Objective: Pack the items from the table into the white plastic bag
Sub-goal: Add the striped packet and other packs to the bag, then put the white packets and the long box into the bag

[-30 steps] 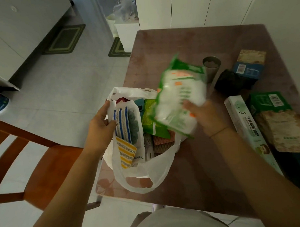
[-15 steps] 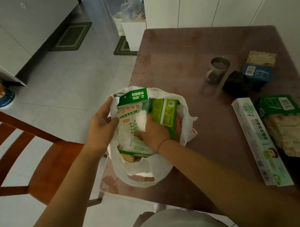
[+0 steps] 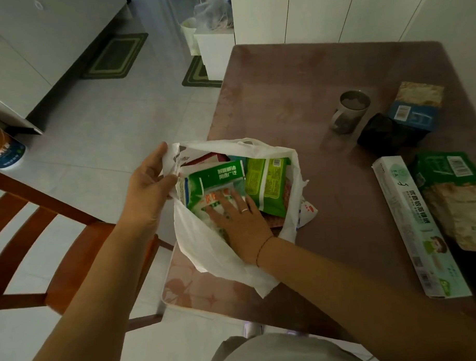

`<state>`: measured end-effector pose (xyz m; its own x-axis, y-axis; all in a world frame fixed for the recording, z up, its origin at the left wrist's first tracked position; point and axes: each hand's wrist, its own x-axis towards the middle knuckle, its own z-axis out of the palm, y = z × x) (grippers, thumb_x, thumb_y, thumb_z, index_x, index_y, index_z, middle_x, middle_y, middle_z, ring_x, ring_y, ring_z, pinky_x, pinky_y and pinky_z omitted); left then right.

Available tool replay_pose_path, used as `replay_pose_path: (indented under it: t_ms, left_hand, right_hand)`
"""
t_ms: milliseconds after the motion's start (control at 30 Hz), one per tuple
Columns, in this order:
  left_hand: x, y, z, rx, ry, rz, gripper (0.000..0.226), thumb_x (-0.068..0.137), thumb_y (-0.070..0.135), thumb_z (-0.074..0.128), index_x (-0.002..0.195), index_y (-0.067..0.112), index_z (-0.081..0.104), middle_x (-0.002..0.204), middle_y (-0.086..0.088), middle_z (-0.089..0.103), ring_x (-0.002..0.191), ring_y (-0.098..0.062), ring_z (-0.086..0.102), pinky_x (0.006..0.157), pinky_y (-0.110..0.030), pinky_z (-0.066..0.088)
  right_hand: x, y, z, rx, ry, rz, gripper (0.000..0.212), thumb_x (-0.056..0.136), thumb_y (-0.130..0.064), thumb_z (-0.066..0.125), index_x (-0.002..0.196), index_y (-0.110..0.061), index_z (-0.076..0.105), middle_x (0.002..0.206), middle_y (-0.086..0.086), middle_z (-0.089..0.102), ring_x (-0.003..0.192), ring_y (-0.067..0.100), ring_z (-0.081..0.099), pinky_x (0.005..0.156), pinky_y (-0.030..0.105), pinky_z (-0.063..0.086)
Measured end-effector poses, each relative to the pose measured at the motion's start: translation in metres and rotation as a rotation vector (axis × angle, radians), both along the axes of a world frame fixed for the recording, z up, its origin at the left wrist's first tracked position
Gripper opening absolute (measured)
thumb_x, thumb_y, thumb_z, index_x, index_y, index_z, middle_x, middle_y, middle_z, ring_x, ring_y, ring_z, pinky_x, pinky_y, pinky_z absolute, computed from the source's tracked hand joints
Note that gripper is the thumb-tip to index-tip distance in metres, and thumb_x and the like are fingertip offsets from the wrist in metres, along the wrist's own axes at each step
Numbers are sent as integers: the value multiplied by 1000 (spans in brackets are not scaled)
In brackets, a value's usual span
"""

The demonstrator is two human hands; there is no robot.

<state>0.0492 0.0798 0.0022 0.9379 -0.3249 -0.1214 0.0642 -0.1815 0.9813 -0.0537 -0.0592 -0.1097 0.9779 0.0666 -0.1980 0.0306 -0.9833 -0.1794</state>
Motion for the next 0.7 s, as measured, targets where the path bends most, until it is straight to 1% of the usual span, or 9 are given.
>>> replay_pose_path:
  t_ms: [100, 167, 267, 333, 367, 467, 567, 633, 700]
  left_hand:
    - [-2, 2, -4, 23, -12, -27, 61, 85, -4, 57, 139, 22, 43, 124, 13, 58, 97, -8, 66, 67, -24, 58]
    - [-2, 2, -6, 57, -34, -38, 66, 85, -3, 58, 141, 25, 38, 120, 22, 55, 91, 5, 65, 62, -17, 55]
    - [1, 2, -7, 170, -92, -25, 75, 84, 13, 65, 145, 33, 25, 128, 21, 48, 81, 9, 65, 55, -14, 52]
    - [4, 0, -10, 302, -111, 19, 77, 83, 27, 66, 145, 33, 21, 134, 14, 48, 80, 2, 64, 56, -17, 53]
    - [4, -1, -11, 368, -102, 47, 76, 83, 34, 66, 145, 31, 23, 136, 9, 49, 87, -3, 62, 61, -25, 55]
    - [5, -6, -17, 475, -63, 77, 54, 85, 42, 60, 134, 26, 42, 117, 0, 60, 89, -21, 65, 67, -40, 57]
    - [2, -13, -22, 451, -46, 50, 13, 90, 36, 54, 96, 27, 60, 85, 4, 65, 71, -16, 66, 52, -25, 49]
    - [0, -16, -23, 422, -23, 69, 16, 92, 33, 50, 79, 31, 57, 77, 5, 65, 68, -16, 65, 53, -26, 48]
    - [-1, -18, -23, 420, -20, 103, 22, 94, 31, 47, 74, 32, 56, 73, 5, 63, 66, -15, 63, 53, -26, 46]
  right_hand:
    - [-6, 7, 6, -52, 120, 44, 68, 94, -51, 33, 148, -36, -5, 158, 2, -21, 143, 34, -21, 113, 58, -12]
    - [-5, 2, 19, 70, 108, 81, 61, 94, -44, 38, 148, -34, 13, 161, 2, -7, 146, 32, -11, 113, 59, -11]
    - [-6, -25, 41, 434, -298, -148, 33, 90, -25, 52, 123, -22, 58, 138, 8, 50, 130, 30, 41, 113, 51, 20]
    - [-10, -58, 41, 455, -602, -588, 27, 86, -28, 58, 110, -15, 61, 116, 9, 60, 106, 28, 55, 95, 45, 43]
    - [-12, -75, 40, 414, -590, -809, 39, 84, -36, 60, 115, -13, 56, 119, 10, 56, 107, 29, 54, 92, 45, 45]
    - [-10, -116, 21, 602, -74, -1165, 84, 82, -58, 57, 143, -8, 29, 146, 16, 36, 131, 35, 38, 105, 46, 34]
    - [-6, -131, 0, 956, 43, -1154, 50, 93, -42, 50, 123, -3, 52, 115, 17, 58, 107, 29, 55, 82, 34, 46]
    - [-8, -135, -4, 1029, -96, -1094, 30, 97, -28, 46, 104, -4, 63, 88, 8, 59, 83, 20, 55, 62, 24, 42]
    - [-15, -143, -8, 1182, -179, -1124, 28, 98, -26, 43, 101, -10, 66, 91, 4, 63, 83, 16, 56, 65, 24, 45]
